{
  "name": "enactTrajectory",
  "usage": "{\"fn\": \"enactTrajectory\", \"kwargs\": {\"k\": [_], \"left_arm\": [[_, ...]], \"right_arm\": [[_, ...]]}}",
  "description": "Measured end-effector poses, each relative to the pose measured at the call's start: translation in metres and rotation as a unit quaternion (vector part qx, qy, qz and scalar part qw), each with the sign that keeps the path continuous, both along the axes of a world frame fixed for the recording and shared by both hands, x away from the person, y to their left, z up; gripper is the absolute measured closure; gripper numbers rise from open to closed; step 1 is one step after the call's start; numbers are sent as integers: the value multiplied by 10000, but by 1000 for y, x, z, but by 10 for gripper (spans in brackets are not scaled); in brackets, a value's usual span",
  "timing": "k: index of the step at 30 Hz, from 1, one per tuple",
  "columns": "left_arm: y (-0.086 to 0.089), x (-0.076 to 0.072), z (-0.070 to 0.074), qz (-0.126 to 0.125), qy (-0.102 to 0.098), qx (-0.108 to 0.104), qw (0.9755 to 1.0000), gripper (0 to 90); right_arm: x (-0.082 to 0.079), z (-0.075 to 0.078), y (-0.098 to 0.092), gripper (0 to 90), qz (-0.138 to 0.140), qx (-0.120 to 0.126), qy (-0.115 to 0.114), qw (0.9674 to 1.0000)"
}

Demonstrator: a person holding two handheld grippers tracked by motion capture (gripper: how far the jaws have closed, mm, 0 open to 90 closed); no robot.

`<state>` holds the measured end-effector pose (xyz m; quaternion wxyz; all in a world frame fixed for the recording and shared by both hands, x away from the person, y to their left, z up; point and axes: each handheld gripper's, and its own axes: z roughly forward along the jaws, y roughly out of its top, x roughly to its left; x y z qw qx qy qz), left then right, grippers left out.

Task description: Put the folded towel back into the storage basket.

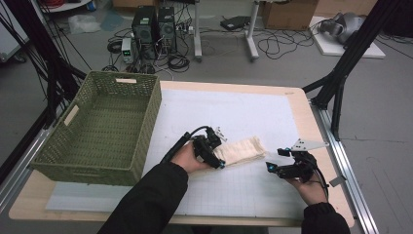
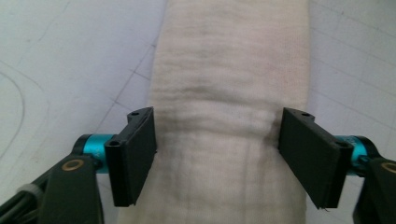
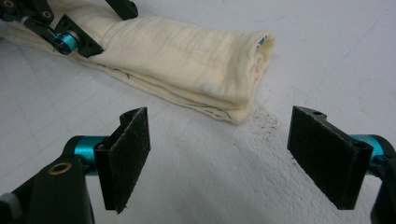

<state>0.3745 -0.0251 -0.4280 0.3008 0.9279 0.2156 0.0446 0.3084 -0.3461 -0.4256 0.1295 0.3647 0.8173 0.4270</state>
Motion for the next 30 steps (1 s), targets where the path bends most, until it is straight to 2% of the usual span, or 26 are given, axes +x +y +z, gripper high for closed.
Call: {"fn": "enactTrajectory", "kwargs": {"k": [5,17,27,30], "left_arm": [[2,2,2,111,-56,33,9999,406],[0,0,2,150,-101,71,9998,437],[-1,-3,4,30,-26,34,10000,572],[-1,-2,4,0,26,39,10000,578]], "right_arm": [[0,0,0,207,-3,20,-4,10000],[1,0,0,207,-6,24,3,10000],[2,0,0,208,-15,9,7,10000],[2,0,0,208,-15,32,10,10000]]}}
